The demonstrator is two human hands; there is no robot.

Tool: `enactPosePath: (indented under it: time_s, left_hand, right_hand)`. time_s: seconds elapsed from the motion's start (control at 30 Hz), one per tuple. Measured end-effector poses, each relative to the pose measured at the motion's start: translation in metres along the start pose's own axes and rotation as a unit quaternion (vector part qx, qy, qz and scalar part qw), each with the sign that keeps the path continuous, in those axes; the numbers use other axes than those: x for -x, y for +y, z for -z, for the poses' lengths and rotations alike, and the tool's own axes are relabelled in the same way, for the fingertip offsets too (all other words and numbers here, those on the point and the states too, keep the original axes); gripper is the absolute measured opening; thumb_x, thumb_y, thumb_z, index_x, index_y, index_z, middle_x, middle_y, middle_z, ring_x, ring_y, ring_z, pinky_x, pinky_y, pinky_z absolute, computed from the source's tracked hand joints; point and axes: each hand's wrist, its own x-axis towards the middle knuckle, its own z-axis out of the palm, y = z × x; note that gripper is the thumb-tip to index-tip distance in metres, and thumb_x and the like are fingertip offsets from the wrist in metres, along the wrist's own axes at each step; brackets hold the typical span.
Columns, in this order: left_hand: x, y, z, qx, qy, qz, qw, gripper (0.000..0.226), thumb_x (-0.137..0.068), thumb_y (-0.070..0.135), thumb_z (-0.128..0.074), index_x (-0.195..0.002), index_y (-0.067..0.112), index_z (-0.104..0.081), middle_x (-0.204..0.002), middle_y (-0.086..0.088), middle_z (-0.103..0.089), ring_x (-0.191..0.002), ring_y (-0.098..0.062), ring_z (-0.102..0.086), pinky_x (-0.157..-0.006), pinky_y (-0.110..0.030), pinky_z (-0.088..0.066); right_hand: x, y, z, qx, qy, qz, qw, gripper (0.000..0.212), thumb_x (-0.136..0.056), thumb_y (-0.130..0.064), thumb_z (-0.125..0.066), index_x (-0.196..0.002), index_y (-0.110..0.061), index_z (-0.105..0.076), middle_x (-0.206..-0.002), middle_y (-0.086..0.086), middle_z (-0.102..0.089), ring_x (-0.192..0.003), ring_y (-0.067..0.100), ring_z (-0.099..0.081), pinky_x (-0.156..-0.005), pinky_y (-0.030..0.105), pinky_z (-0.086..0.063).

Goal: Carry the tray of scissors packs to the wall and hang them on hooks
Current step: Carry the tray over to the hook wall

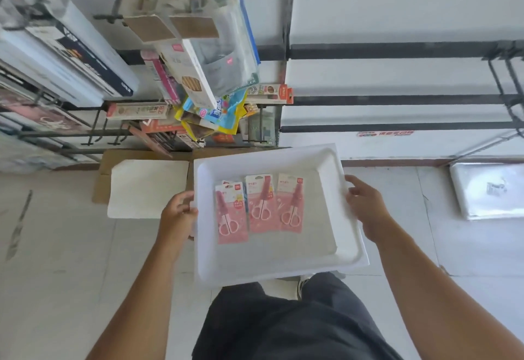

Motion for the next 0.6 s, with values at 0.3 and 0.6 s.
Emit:
enactPosePath:
  time_s: [0.3, 0.6]
  left_hand:
    - [-0.079, -0.011, -0.024, -0.028, -0.027, -0.009, 0.999, 0.045, -0.096, 0.000, -0.042, -0.132, 0.023, -0.056, -0.118, -0.001, -0.057, -0.085, -0.010, -0.059, -0.060, -0.026, -0.048]
    - [-0.123, -0.030, -0.047, -0.011, -0.006, 0.012, 1.000, 0.061, -0.085, -0.006, -0.043, -0.138, 0.022, -0.056, -0.142, -0.007, -0.058, -0.121, -0.028, -0.060, -0.094, -0.044, -0.054]
  right_hand:
    - [-0.031, 0.019, -0.047, -0.065, 0.093, -0.074, 0.991, 0.066, -0.089, 0.017, -0.030, -0.136, -0.015, -0.061, -0.091, -0.003, -0.064, -0.072, 0.019, -0.059, -0.060, 0.025, -0.045]
    - [-0.058, 0.029, -0.074, -0.114, 0.075, -0.045, 0.990, 0.045, -0.094, 0.000, -0.053, -0.133, -0.019, -0.065, -0.141, 0.005, -0.060, -0.125, 0.028, -0.057, -0.104, 0.040, -0.045]
